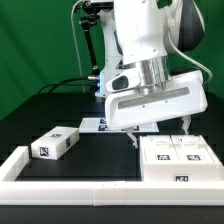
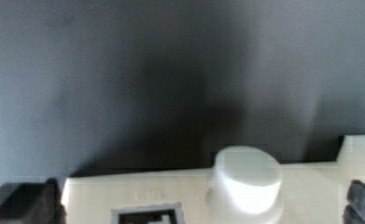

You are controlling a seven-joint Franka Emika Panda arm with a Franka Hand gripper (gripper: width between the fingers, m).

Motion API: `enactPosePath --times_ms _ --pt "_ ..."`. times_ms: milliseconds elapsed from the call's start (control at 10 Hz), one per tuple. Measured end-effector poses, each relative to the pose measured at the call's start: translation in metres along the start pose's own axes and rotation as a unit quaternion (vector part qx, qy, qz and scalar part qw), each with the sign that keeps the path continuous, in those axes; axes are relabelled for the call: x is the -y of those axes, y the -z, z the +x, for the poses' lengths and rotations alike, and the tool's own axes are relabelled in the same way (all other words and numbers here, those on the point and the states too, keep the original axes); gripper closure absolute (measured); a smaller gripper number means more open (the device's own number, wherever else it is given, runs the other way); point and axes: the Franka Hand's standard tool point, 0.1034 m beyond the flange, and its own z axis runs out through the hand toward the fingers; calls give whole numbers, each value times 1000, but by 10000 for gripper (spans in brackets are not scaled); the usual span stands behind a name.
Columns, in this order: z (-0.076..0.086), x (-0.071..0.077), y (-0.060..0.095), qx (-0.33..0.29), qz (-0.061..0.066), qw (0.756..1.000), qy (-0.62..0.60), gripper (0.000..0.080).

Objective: Assemble cabinet

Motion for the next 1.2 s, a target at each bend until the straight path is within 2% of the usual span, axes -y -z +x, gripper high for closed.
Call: enactPosePath --times_ms 100,300,500,600,800,900,1000,1200 --pt "-5 -2 -10 0 1 1000 -2 2" --pt "-8 4 -20 -9 2 1000 1 2" --pt "-6 10 -23 -21 1 1000 7 2" --pt "-6 8 -25 -25 0 1000 10 2" --pt "-2 4 -27 -29 0 999 15 253" --pt "-2 3 -27 -29 -1 999 21 253" --pt "-2 1 -27 -29 -1 999 23 435" --pt "-3 -2 -27 -28 -2 999 33 710"
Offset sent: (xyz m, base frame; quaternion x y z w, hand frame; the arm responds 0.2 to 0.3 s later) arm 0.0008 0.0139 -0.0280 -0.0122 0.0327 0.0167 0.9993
